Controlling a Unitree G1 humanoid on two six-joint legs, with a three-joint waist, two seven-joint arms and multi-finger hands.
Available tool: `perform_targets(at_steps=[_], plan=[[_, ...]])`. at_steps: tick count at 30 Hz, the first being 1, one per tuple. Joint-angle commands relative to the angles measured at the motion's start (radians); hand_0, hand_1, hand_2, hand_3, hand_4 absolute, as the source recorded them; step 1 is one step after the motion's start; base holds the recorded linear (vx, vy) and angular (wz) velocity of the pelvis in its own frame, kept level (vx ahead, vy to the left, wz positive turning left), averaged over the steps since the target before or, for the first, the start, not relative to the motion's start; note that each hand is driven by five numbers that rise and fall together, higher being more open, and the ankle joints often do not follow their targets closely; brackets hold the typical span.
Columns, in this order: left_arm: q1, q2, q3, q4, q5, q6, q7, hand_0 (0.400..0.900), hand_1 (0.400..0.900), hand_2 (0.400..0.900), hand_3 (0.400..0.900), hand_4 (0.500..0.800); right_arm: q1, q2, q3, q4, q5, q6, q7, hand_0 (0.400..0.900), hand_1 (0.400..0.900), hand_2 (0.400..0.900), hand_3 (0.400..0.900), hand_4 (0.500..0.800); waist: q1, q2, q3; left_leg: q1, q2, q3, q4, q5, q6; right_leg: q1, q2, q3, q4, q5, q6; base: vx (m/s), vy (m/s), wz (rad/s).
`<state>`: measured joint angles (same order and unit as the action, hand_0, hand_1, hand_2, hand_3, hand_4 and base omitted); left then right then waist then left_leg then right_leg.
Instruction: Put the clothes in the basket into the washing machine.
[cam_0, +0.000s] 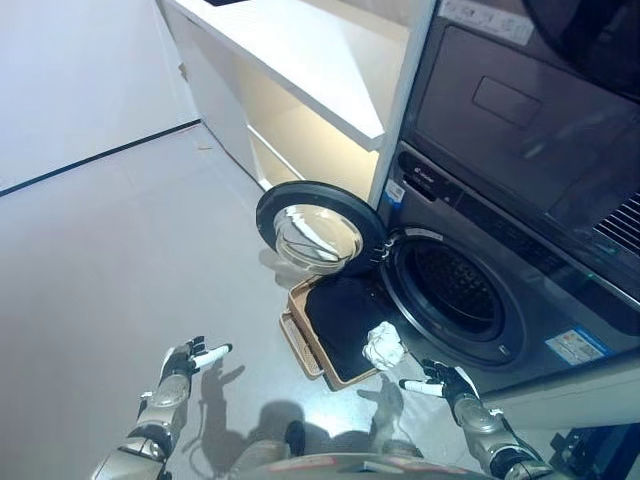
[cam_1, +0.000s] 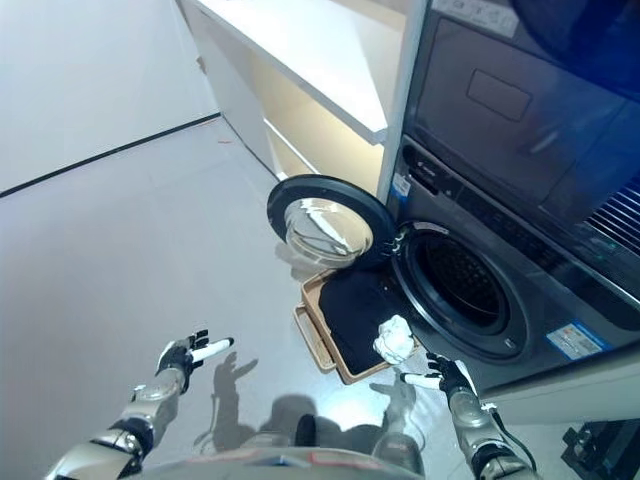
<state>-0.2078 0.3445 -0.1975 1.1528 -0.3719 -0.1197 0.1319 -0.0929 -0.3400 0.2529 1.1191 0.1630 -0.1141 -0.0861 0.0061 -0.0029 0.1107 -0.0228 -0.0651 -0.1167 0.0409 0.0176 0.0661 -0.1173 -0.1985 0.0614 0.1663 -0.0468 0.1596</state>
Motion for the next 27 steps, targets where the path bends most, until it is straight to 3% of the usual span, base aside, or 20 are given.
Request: perform_targets(at_steps=[1,5,8,11,12,15,17,23,27], plan=[[-0.012,0.035,0.04,-0.038,0.011,-0.041,0.009,0.9,0.9,0.9,0.9,0.8,-0.038,-0.058,-0.018,-0.045,-0.003,-0.044,-0.038,0.9,0.9,0.9,0.9,0.8,-0.009,-0.069,0.011,-0.025,-0.034,-0.024,0.149,-0.118,-0.051,-0.037,-0.022,-0.001,-0.084,0.19,0.009,0.28,-0.141,0.27],[0.003,0.018,0.05,-0.023,0.012,-0.037,0.008,0.9,0.9,0.9,0.9,0.8,-0.025,-0.056,-0.022,-0.027,-0.011,-0.04,-0.032,0.9,0.9,0.9,0.9,0.8,-0.028,-0.078,0.02,0.061,-0.019,-0.061,0.154,-0.189,-0.066,-0.11,-0.017,-0.023,-0.115,0.248,0.023,0.35,-0.171,0.35],[0.021,0.006,0.048,-0.024,0.022,-0.028,0.001,0.9,0.9,0.9,0.9,0.8,0.03,-0.058,-0.041,-0.024,-0.011,-0.04,-0.021,0.9,0.9,0.9,0.9,0.8,-0.054,-0.084,0.004,0.117,0.012,-0.105,0.191,-0.23,-0.088,-0.11,0.02,0.015,-0.055,0.207,0.012,0.42,-0.182,0.66],[0.021,-0.015,0.017,-0.056,0.015,-0.026,-0.013,0.9,0.9,0.9,0.9,0.8,0.051,-0.083,-0.035,-0.017,-0.056,-0.031,-0.02,0.9,0.9,0.9,0.9,0.8,-0.071,-0.078,0.015,0.053,0.042,-0.066,0.339,-0.173,-0.115,-0.054,0.011,-0.042,-0.014,0.179,-0.016,0.2,-0.123,1.09],[0.008,-0.022,-0.001,-0.069,0.004,-0.033,-0.009,0.9,0.9,0.9,0.9,0.8,0.037,-0.091,-0.041,-0.007,-0.059,-0.034,-0.042,0.9,0.9,0.9,0.9,0.8,-0.073,-0.071,0.021,0.012,0.068,-0.032,0.286,-0.148,-0.122,-0.042,0.003,-0.074,-0.023,0.159,-0.017,0.0,-0.031,0.66],[-0.023,-0.025,-0.034,-0.085,-0.009,-0.047,0.015,0.9,0.9,0.9,0.9,0.8,-0.033,-0.118,-0.023,0.005,-0.075,-0.036,-0.084,0.9,0.9,0.9,0.9,0.8,-0.045,-0.053,0.049,-0.128,0.114,-0.027,0.182,-0.055,-0.153,-0.037,0.003,-0.068,-0.038,0.144,-0.011,0.03,0.027,-0.02],[-0.054,-0.017,-0.064,-0.127,-0.025,-0.055,0.028,0.9,0.9,0.9,0.9,0.8,-0.105,-0.137,0.022,0.022,-0.127,-0.027,-0.119,0.9,0.9,0.9,0.9,0.8,-0.039,-0.04,0.08,-0.177,0.142,0.027,0.191,-0.028,-0.162,-0.05,-0.005,-0.076,-0.041,0.149,-0.011,-0.04,0.031,0.0],[-0.233,0.0,-0.114,-0.179,-0.075,-0.106,0.098,0.9,0.9,0.9,0.9,0.8,-0.48,-0.173,0.266,0.119,-0.382,0.036,-0.214,0.9,0.9,0.9,0.9,0.8,-0.004,0.007,0.211,-0.319,0.103,0.069,0.179,-0.009,-0.153,-0.258,-0.059,-0.055,-0.031,0.216,-0.002,-0.23,0.133,-0.05],[-0.274,0.006,-0.115,-0.224,-0.101,-0.116,0.118,0.9,0.9,0.9,0.9,0.8,-0.558,-0.169,0.291,0.16,-0.408,0.061,-0.226,0.9,0.9,0.9,0.9,0.8,0.01,0.026,0.259,-0.376,0.095,0.067,0.2,-0.009,-0.154,-0.306,-0.079,-0.067,-0.018,0.224,0.003,-0.11,0.051,0.1]])
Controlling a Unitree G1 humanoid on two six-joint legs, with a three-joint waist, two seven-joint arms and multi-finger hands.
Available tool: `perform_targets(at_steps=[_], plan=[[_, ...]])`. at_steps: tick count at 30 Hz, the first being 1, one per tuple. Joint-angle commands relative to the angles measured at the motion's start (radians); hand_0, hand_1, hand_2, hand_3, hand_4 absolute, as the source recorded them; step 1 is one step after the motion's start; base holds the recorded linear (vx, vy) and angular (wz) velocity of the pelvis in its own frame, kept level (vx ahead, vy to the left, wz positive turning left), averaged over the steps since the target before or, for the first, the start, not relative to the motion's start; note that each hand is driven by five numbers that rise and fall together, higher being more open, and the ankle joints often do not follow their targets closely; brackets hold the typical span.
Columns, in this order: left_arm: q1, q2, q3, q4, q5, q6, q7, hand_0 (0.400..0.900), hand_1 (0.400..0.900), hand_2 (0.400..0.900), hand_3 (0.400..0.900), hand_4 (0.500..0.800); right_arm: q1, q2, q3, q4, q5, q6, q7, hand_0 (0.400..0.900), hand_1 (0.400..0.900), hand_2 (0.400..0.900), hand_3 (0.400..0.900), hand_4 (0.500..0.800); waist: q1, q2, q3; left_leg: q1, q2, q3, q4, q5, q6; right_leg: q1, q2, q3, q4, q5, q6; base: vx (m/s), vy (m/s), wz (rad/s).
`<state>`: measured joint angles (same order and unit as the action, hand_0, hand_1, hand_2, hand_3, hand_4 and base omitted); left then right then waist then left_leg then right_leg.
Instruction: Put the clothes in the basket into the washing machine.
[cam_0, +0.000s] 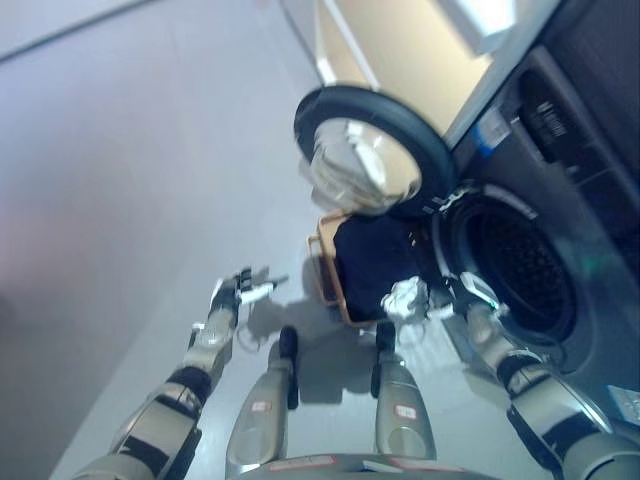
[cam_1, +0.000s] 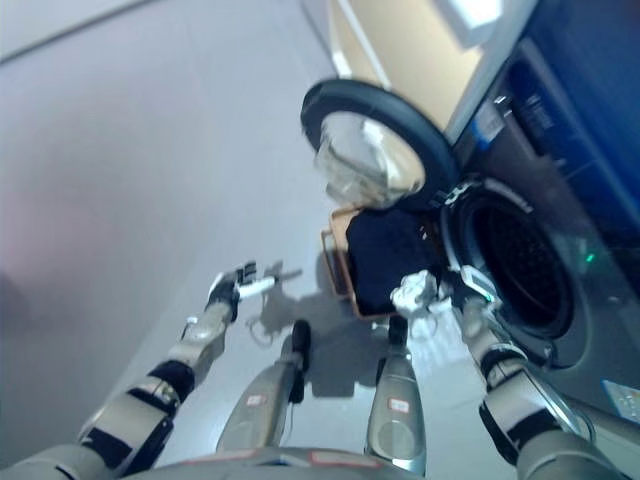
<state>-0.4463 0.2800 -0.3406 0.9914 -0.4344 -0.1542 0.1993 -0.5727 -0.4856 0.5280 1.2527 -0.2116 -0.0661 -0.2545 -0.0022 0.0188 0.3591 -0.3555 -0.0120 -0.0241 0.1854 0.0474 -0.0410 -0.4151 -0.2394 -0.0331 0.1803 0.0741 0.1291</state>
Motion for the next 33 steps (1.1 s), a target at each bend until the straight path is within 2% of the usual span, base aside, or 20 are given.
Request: perform_targets(at_steps=[1,9,15,20,27,33], plan=[[-0.048,0.075,0.03,-0.086,-0.048,-0.083,0.059,0.9,0.9,0.9,0.9,0.8,-0.104,-0.021,0.015,0.032,-0.029,0.019,-0.067,0.9,0.9,0.9,0.9,0.8,0.019,0.011,0.028,-0.077,0.038,-0.026,0.071,-0.037,-0.048,-0.036,-0.044,0.025,-0.024,0.104,0.035,-0.15,0.037,0.21],[-0.087,0.071,0.014,-0.286,-0.073,-0.099,0.11,0.9,0.9,0.9,0.9,0.8,-0.242,-0.052,-0.042,0.083,0.063,0.04,-0.117,0.9,0.9,0.9,0.9,0.8,0.04,0.061,0.111,-0.262,0.021,-0.042,0.117,-0.015,-0.056,-0.215,-0.072,0.02,0.04,0.109,0.044,-0.11,0.027,0.15],[-0.106,0.077,0.013,-0.374,-0.077,-0.098,0.13,0.9,0.9,0.9,0.9,0.8,-0.325,-0.096,-0.057,0.126,0.085,0.056,-0.132,0.9,0.9,0.9,0.9,0.8,0.05,0.088,0.148,-0.364,0.012,-0.033,0.181,-0.032,-0.055,-0.321,-0.088,0.034,0.096,0.103,0.046,-0.06,0.044,0.02],[-0.114,0.073,0.002,-0.404,-0.073,-0.094,0.143,0.9,0.9,0.9,0.9,0.8,-0.377,-0.134,-0.042,0.165,0.048,0.089,-0.143,0.9,0.9,0.9,0.9,0.8,0.05,0.108,0.161,-0.421,-0.003,-0.031,0.216,-0.042,-0.052,-0.375,-0.095,0.047,0.125,0.1,0.046,-0.02,0.044,0.01],[-0.119,0.086,0.021,-0.431,-0.069,-0.095,0.161,0.9,0.9,0.9,0.9,0.8,-0.398,-0.185,-0.025,0.184,-0.006,0.118,-0.133,0.9,0.9,0.9,0.9,0.8,0.044,0.115,0.161,-0.489,-0.012,-0.023,0.244,-0.054,-0.05,-0.444,-0.096,0.059,0.143,0.099,0.045,0.0,0.039,-0.03],[-0.145,0.101,0.038,-0.456,-0.068,-0.093,0.162,0.9,0.9,0.9,0.9,0.8,-0.444,-0.225,-0.003,0.214,-0.008,0.142,-0.062,0.9,0.9,0.9,0.9,0.8,0.039,0.109,0.161,-0.561,-0.018,-0.022,0.282,-0.065,-0.048,-0.509,-0.099,0.067,0.162,0.098,0.043,0.0,0.0,0.0]])
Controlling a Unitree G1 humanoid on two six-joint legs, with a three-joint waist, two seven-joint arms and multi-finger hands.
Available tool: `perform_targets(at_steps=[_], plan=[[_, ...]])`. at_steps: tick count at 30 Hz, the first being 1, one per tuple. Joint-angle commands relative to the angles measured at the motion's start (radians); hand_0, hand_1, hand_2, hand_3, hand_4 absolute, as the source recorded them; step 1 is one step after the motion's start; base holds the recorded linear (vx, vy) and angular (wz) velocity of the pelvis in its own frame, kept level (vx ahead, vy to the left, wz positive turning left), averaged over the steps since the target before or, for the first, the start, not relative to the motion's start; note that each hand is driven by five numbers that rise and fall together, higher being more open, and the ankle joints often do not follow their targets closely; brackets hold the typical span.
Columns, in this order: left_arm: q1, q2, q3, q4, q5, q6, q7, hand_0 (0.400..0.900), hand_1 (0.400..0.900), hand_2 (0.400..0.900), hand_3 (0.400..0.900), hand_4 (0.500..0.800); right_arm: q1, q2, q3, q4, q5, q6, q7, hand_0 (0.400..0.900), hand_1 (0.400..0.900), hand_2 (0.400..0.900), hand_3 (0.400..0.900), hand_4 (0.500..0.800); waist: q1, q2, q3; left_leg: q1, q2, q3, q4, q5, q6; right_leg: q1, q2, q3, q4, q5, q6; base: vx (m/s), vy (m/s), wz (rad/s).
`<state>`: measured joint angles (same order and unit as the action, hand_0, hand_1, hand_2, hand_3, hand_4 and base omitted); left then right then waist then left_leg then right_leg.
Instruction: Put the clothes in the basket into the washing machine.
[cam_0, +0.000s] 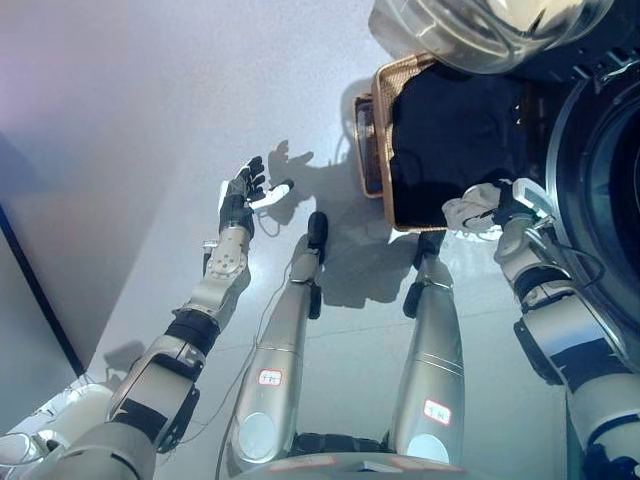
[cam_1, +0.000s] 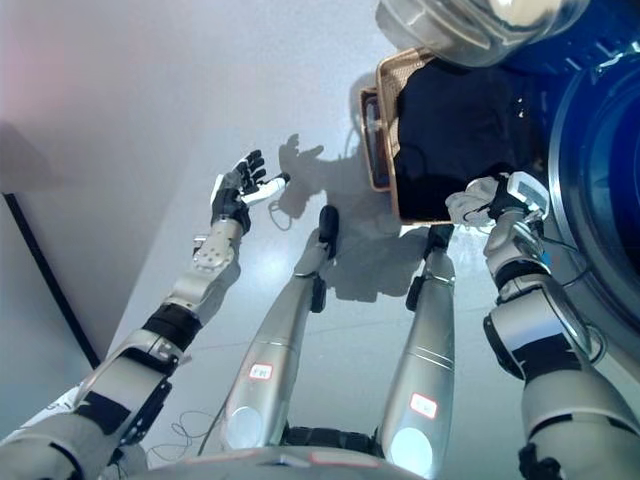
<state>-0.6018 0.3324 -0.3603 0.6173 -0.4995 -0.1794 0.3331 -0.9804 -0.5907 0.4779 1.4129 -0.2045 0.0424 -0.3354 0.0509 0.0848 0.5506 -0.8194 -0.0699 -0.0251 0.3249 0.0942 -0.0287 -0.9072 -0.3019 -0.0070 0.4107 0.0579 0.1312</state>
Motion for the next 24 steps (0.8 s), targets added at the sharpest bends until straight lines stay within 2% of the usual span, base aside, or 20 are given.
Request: perform_targets(at_steps=[1,2,3,4,5,6,15,24], plan=[[0.012,0.049,0.062,-0.087,-0.004,-0.066,0.028,0.9,0.9,0.9,0.9,0.8,-0.044,-0.125,0.044,0.056,-0.008,0.035,0.023,0.9,0.9,0.9,0.9,0.8,-0.015,0.042,-0.031,-0.105,0.04,-0.021,0.146,-0.112,-0.06,-0.025,-0.037,0.041,-0.066,0.113,0.04,0.0,0.0,0.0],[0.014,0.051,0.069,-0.103,-0.002,-0.065,0.033,0.9,0.9,0.9,0.9,0.8,-0.056,-0.129,0.044,0.049,0.009,0.036,0.026,0.9,0.9,0.9,0.9,0.8,-0.016,0.04,-0.031,-0.114,0.04,-0.02,0.148,-0.112,-0.059,-0.035,-0.034,0.044,-0.062,0.113,0.039,0.0,0.0,0.0],[0.014,0.05,0.072,-0.106,0.0,-0.064,0.035,0.9,0.9,0.9,0.9,0.8,-0.059,-0.128,0.042,0.037,0.022,0.03,0.022,0.825,0.825,0.825,0.825,0.755,-0.02,0.035,-0.031,-0.122,0.041,-0.018,0.15,-0.112,-0.059,-0.044,-0.032,0.046,-0.062,0.113,0.038,-0.01,0.01,-0.06],[0.008,0.053,0.078,-0.104,0.002,-0.062,0.04,0.9,0.9,0.9,0.9,0.8,-0.062,-0.128,0.036,0.024,0.037,0.025,0.015,0.627,0.627,0.627,0.627,0.636,-0.023,0.03,-0.031,-0.131,0.041,-0.017,0.153,-0.113,-0.058,-0.052,-0.03,0.048,-0.061,0.113,0.037,-0.01,0.004,-0.07],[0.003,0.054,0.078,-0.104,0.006,-0.061,0.043,0.9,0.9,0.9,0.9,0.8,-0.065,-0.127,0.037,0.017,0.044,0.021,0.012,0.567,0.567,0.567,0.567,0.6,-0.024,0.028,-0.031,-0.137,0.041,-0.018,0.154,-0.113,-0.058,-0.06,-0.03,0.047,-0.059,0.114,0.037,-0.01,0.003,-0.04],[-0.001,0.057,0.083,-0.11,0.007,-0.062,0.047,0.9,0.9,0.9,0.9,0.8,-0.069,-0.124,0.038,0.01,0.055,0.017,0.008,0.4,0.4,0.4,0.4,0.5,-0.026,0.026,-0.031,-0.144,0.041,-0.019,0.154,-0.113,-0.058,-0.067,-0.028,0.048,-0.057,0.114,0.036,0.0,0.0,0.0],[0.011,0.058,0.097,-0.153,-0.001,-0.073,0.069,0.9,0.9,0.9,0.9,0.8,-0.091,-0.103,0.038,0.004,0.087,0.007,0.0,0.4,0.4,0.4,0.4,0.5,-0.025,0.021,-0.031,-0.172,0.039,-0.02,0.162,-0.111,-0.058,-0.097,-0.026,0.049,-0.05,0.115,0.032,0.0,0.0,0.0],[0.018,0.047,0.106,-0.118,0.005,-0.068,0.067,0.9,0.9,0.9,0.9,0.8,-0.057,-0.075,-0.01,-0.028,0.155,-0.017,-0.008,0.4,0.4,0.4,0.4,0.5,-0.028,0.005,-0.031,-0.104,0.041,-0.016,0.144,-0.107,-0.057,-0.037,-0.025,0.044,-0.056,0.11,0.032,0.01,-0.003,-0.03]])
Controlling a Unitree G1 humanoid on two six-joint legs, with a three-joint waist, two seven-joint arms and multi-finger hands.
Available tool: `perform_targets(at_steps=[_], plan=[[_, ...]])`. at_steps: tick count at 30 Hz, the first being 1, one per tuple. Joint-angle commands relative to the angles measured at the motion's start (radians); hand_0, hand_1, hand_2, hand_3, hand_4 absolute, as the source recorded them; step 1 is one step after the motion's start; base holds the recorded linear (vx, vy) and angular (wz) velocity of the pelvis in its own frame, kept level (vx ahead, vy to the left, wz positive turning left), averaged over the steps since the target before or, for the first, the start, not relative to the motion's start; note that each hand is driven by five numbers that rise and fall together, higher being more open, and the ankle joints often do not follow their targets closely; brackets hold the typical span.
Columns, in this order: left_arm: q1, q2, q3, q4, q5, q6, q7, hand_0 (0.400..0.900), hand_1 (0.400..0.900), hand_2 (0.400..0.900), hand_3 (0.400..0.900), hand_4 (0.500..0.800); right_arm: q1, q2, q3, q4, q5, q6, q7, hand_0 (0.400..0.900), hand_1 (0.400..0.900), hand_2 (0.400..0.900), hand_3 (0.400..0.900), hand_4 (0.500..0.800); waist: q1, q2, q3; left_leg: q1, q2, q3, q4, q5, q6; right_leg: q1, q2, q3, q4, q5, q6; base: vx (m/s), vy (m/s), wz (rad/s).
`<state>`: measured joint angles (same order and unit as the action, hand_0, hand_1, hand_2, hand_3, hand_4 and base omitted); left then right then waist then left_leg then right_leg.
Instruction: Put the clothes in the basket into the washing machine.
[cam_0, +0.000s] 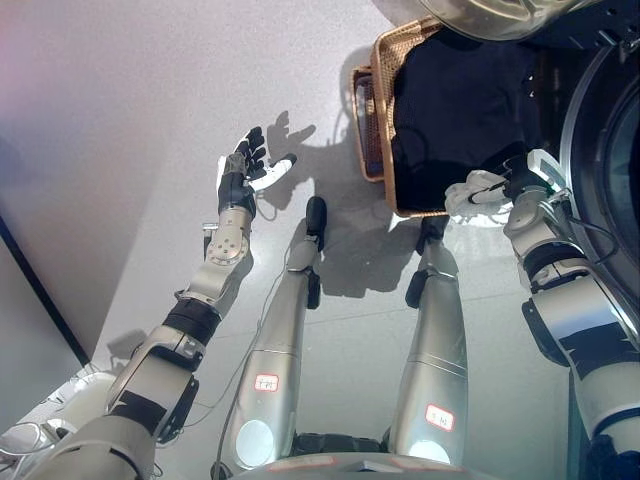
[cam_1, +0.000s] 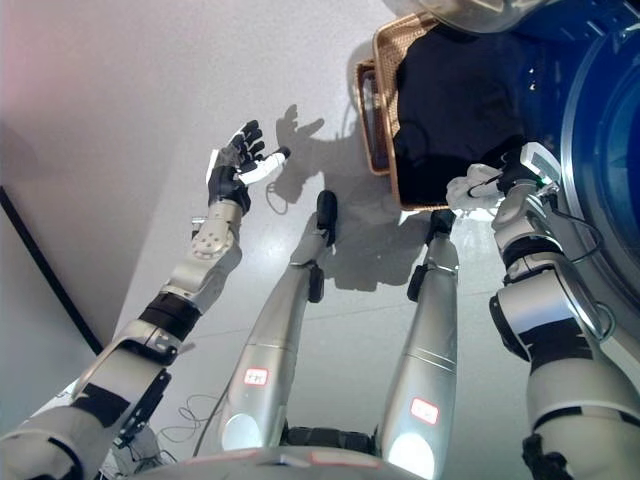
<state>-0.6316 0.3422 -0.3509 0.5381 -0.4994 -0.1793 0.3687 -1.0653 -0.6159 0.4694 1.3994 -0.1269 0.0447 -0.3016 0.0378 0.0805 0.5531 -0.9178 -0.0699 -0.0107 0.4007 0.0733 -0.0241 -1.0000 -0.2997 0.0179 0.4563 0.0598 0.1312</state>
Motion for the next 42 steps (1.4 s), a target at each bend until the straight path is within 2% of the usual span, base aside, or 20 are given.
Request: perform_targets(at_steps=[1,9,15,19,23,27,31,38,42], plan=[[0.045,0.037,0.096,-0.021,0.007,-0.067,0.034,0.9,0.9,0.9,0.9,0.8,0.041,-0.043,-0.017,-0.021,0.098,-0.027,-0.045,0.4,0.4,0.4,0.4,0.5,-0.015,0.005,-0.033,0.015,0.042,-0.03,0.065,-0.087,-0.062,0.075,-0.027,0.016,-0.102,0.105,0.032,0.05,-0.019,-0.09],[0.037,0.027,0.095,0.187,0.023,-0.044,0.029,0.9,0.9,0.9,0.9,0.8,0.223,0.062,-0.188,-0.14,0.401,-0.139,-0.045,0.4,0.4,0.4,0.4,0.5,-0.042,-0.052,-0.043,0.231,0.067,-0.041,0.005,-0.097,-0.068,0.308,-0.021,-0.024,-0.166,0.099,0.036,0.08,-0.044,-0.1],[0.052,0.025,0.105,0.342,0.025,-0.034,-0.002,0.9,0.9,0.9,0.9,0.8,0.403,0.178,-0.34,-0.262,0.754,-0.264,0.003,0.4,0.4,0.4,0.4,0.5,-0.066,-0.095,-0.093,0.424,0.098,-0.036,-0.092,-0.092,-0.078,0.503,-0.004,-0.048,-0.264,0.102,0.042,0.12,-0.028,-0.14],[0.077,0.026,0.116,0.391,0.016,-0.039,-0.014,0.9,0.9,0.9,0.9,0.8,0.491,0.221,-0.435,-0.293,0.955,-0.32,0.047,0.4,0.4,0.4,0.4,0.5,-0.075,-0.11,-0.137,0.521,0.107,-0.032,-0.134,-0.091,-0.081,0.601,0.001,-0.057,-0.307,0.107,0.045,0.15,-0.012,-0.09],[0.1,0.017,0.128,0.399,0.003,-0.045,-0.02,0.9,0.9,0.9,0.9,0.8,0.518,0.252,-0.548,-0.301,1.168,-0.378,0.072,0.4,0.4,0.4,0.4,0.5,-0.076,-0.107,-0.177,0.58,0.113,-0.031,-0.15,-0.103,-0.082,0.66,0.003,-0.06,-0.323,0.098,0.049,0.11,-0.005,-0.02],[0.122,0.004,0.142,0.381,-0.028,-0.057,-0.029,0.9,0.9,0.9,0.9,0.8,0.511,0.241,-0.636,-0.294,1.323,-0.401,0.1,0.4,0.4,0.4,0.4,0.5,-0.075,-0.093,-0.198,0.594,0.114,-0.035,-0.152,-0.109,-0.081,0.67,0.001,-0.06,-0.318,0.088,0.049,0.05,-0.01,0.07],[0.139,-0.002,0.149,0.358,-0.056,-0.063,-0.04,0.9,0.9,0.9,0.9,0.8,0.472,0.195,-0.708,-0.269,1.418,-0.419,0.107,0.4,0.4,0.4,0.4,0.5,-0.071,-0.075,-0.209,0.589,0.106,-0.04,-0.157,-0.109,-0.081,0.66,0.002,-0.056,-0.308,0.08,0.049,0.01,-0.02,0.12],[0.193,0.007,0.168,0.319,-0.078,-0.058,-0.068,0.9,0.9,0.9,0.9,0.8,0.371,0.032,-0.827,-0.238,1.53,-0.447,0.084,0.4,0.4,0.4,0.4,0.5,-0.059,-0.044,-0.229,0.585,0.104,-0.04,-0.191,-0.094,-0.085,0.644,0.0,-0.052,-0.302,0.069,0.051,0.02,-0.012,0.04],[0.22,0.013,0.16,0.296,-0.082,-0.047,-0.073,0.9,0.9,0.9,0.9,0.8,0.309,-0.071,-0.877,-0.188,1.575,-0.465,0.036,0.4,0.4,0.4,0.4,0.5,-0.055,-0.034,-0.24,0.584,0.105,-0.042,-0.2,-0.09,-0.088,0.636,0.003,-0.047,-0.296,0.062,0.052,0.0,0.0,0.0]])
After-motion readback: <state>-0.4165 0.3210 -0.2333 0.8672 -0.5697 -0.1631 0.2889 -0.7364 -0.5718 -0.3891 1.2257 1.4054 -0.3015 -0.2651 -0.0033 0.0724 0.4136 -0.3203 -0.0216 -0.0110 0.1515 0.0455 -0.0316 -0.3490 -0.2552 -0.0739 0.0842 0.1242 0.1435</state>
